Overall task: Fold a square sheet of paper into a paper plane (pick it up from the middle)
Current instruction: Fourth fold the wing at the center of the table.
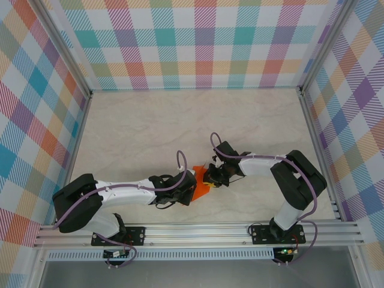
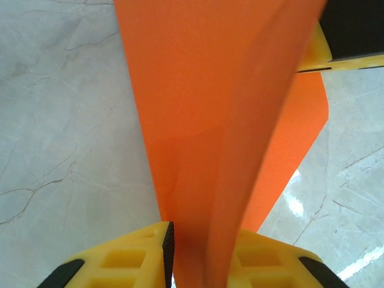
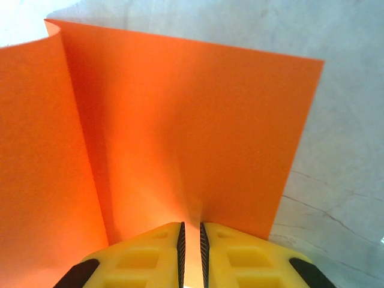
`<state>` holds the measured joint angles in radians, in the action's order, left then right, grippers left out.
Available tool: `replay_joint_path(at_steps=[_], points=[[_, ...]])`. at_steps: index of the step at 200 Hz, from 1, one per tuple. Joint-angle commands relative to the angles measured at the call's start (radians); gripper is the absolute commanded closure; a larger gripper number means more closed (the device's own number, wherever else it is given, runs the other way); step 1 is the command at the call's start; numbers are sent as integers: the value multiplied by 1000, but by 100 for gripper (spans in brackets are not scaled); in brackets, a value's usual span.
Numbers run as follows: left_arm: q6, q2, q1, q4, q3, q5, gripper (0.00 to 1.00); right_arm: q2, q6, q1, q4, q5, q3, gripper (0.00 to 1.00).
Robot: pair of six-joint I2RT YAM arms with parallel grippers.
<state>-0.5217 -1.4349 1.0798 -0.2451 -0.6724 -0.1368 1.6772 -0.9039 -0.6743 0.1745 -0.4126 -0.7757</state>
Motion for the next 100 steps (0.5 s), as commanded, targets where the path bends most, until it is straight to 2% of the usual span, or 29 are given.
replay_joint_path(at_steps=[1,10,32,74,100], points=[[12,14,17,-25,-29,-10,71,6,16,-5,43,15,-20,83],[6,27,17,-25,-28,-11,65,7,16,-5,43,16,-20,82],[-1,59,17,-24,-27,-14,60,13,16,-5,39,15,-18,82],[-2,75,17,-57,-26,-14,63,13,16,-5,38,12,-18,82],[-5,49,17,-62,-29,-13,62,13,16,-6,40,13,-18,82]])
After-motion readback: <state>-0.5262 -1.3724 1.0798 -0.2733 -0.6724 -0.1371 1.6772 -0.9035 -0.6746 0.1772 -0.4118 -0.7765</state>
